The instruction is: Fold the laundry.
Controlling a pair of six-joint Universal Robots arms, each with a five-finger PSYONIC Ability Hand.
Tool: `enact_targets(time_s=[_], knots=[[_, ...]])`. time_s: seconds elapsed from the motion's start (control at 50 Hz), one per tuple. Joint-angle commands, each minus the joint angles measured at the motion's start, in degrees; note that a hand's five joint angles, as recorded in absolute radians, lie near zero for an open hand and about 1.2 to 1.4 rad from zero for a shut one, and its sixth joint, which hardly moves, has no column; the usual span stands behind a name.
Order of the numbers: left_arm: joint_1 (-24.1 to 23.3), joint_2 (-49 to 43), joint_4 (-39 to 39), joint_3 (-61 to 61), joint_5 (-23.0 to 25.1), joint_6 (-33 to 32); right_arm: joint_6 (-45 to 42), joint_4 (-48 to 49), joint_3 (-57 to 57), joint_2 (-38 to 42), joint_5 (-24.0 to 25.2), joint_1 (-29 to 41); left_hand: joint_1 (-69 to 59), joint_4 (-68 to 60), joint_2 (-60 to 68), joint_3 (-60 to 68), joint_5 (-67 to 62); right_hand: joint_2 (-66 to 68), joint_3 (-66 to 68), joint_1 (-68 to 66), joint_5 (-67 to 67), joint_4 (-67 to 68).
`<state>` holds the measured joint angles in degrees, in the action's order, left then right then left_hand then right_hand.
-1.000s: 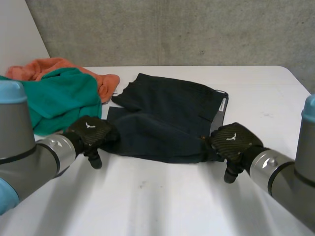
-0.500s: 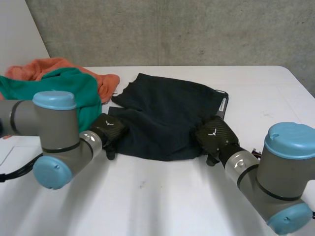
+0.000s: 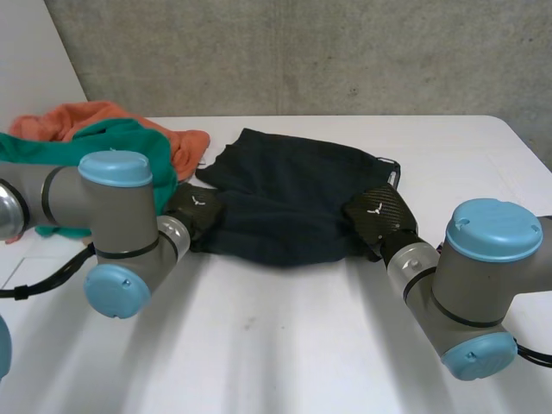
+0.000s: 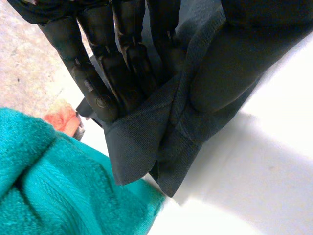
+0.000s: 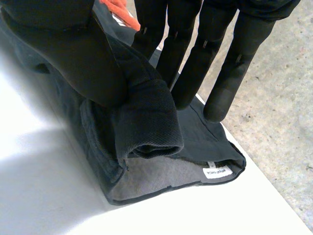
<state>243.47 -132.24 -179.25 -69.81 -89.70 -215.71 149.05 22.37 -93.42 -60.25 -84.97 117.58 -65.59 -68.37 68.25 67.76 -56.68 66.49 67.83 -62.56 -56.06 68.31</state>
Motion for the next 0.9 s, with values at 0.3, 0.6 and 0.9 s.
enact_targets(time_s=[0.3,0.6,0.9], knots=[[-3.35,29.84,36.68,-22.73,6.2,-16.14,-30.31,-54.19,-2.03,-17.0,7.53,-7.81,-14.41,-11.63,11.75,12.24,-13.32,13.51,12.17,-17.44,-13.94,11.69],[-4.23,16.59,25.01,-0.7,4.1,-10.52,-18.11,-45.67,8.15,-10.25,6.84,-8.34,-14.41,-11.63,11.75,12.24,-13.32,13.51,12.17,-17.44,-13.94,11.69],[-5.19,-15.2,15.42,44.54,-1.35,-7.79,-4.3,-20.29,24.06,5.99,-5.11,-6.32,-14.41,-11.63,11.75,12.24,-13.32,13.51,12.17,-17.44,-13.94,11.69]])
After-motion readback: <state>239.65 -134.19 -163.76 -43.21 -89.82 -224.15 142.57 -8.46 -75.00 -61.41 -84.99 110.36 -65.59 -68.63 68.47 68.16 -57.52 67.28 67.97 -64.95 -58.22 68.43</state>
